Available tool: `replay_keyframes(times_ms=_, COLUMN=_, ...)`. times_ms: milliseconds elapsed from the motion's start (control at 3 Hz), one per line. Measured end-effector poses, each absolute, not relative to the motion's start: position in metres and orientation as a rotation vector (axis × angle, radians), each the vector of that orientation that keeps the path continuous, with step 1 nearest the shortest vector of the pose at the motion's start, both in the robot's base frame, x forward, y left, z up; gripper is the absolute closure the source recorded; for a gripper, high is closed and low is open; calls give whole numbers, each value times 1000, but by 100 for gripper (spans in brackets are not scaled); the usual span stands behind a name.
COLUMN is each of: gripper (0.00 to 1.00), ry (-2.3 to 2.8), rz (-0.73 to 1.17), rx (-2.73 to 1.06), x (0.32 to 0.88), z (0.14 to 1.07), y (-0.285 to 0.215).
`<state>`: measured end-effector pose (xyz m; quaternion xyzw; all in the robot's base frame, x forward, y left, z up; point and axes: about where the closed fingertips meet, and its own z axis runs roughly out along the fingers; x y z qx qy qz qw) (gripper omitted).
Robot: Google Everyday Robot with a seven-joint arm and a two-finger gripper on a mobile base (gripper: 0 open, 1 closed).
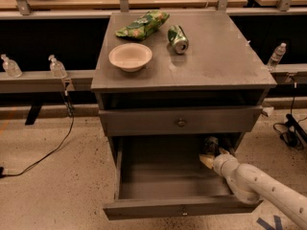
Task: Pick 7up can from middle drawer and place on counter
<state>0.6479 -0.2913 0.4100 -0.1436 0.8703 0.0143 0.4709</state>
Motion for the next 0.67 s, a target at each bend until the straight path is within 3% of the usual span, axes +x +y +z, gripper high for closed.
replay_keyframes(times_ms=333, gripper=41, ry=2144, rz=31, rx=-317, x=657, z=394, y=-303)
replay_keyframes(times_ms=667, gripper=39, ry=2155, rz=38, rx=-308, x=668, z=386, y=-309)
